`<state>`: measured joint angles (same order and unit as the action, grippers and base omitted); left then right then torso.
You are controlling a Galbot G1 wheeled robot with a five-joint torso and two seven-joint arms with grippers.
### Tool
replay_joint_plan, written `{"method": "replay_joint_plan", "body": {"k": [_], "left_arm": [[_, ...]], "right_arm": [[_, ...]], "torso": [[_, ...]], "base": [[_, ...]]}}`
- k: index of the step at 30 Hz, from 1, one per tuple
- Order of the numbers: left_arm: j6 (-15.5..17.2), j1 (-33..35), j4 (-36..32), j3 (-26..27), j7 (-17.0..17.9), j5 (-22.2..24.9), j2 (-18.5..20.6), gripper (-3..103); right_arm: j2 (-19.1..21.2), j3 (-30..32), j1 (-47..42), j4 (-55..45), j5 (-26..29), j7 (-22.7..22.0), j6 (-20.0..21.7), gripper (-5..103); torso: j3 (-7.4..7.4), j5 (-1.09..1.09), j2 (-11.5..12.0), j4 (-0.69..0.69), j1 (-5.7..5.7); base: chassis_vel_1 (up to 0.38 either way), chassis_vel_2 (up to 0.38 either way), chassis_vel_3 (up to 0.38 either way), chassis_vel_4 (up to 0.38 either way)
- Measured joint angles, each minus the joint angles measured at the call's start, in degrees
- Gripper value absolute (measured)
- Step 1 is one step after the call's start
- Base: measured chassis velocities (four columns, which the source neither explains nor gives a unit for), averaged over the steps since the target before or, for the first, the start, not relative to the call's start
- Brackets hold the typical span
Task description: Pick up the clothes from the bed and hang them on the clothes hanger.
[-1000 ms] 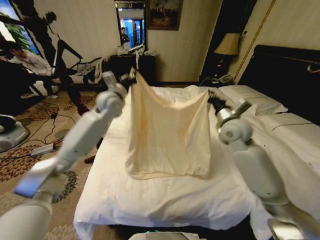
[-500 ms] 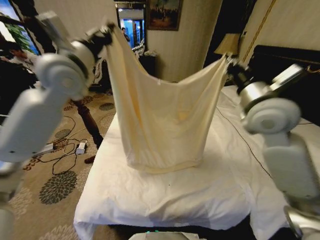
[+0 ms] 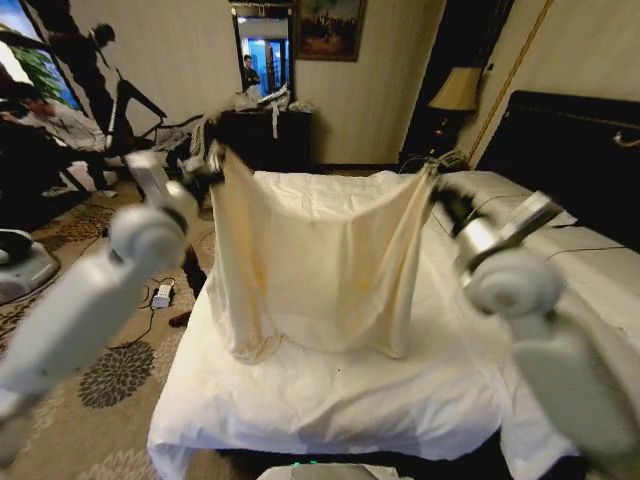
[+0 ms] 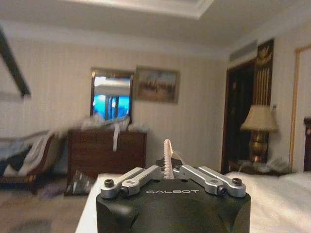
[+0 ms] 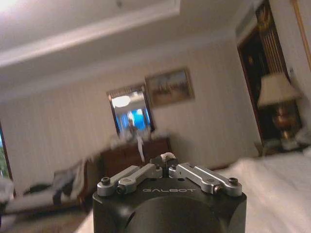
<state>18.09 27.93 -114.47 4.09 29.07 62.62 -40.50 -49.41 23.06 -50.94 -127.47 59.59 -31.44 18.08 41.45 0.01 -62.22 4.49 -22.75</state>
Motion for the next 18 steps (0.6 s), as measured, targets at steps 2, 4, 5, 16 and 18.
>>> {"method": "replay_joint_plan", "body": {"k": [2,4,5,16,18], "left_arm": [[-0.3,3.9,0.6,0.5,0.0,-2.4,-1.7,0],[-0.5,5.3,0.8,0.6,-0.1,-3.6,-2.2,0],[-0.7,6.8,1.1,0.8,-0.4,-4.7,-2.8,0],[-1.1,12.6,4.7,0.6,-3.1,-8.5,-7.0,0],[-1.6,13.6,5.7,0.8,-3.7,-8.9,-7.7,0]], "right_arm": [[-2.1,-1.2,-1.7,1.0,-2.2,0.5,0.2,0],[-2.8,-1.8,-2.3,1.4,-2.9,0.7,0.3,0],[-3.3,-2.3,-3.1,1.8,-3.6,1.0,0.4,0],[-4.8,-4.8,-6.5,5.6,-8.3,3.8,-0.2,0],[-4.9,-5.3,-6.8,5.9,-8.9,4.0,-0.3,0]], "torso": [[0.0,-0.02,0.0,-0.02,-0.01],[0.0,-0.04,0.0,-0.04,-0.01],[0.0,-0.01,0.0,-0.06,-0.01],[0.0,-0.01,0.0,-0.04,-0.01],[0.0,-0.01,0.0,-0.04,-0.01]], "base": [[0.0,0.0,0.0,0.0],[0.0,0.0,0.0,0.0],[0.0,0.0,0.0,0.0],[0.0,0.0,0.0,0.0],[0.0,0.0,0.0,0.0]]}}
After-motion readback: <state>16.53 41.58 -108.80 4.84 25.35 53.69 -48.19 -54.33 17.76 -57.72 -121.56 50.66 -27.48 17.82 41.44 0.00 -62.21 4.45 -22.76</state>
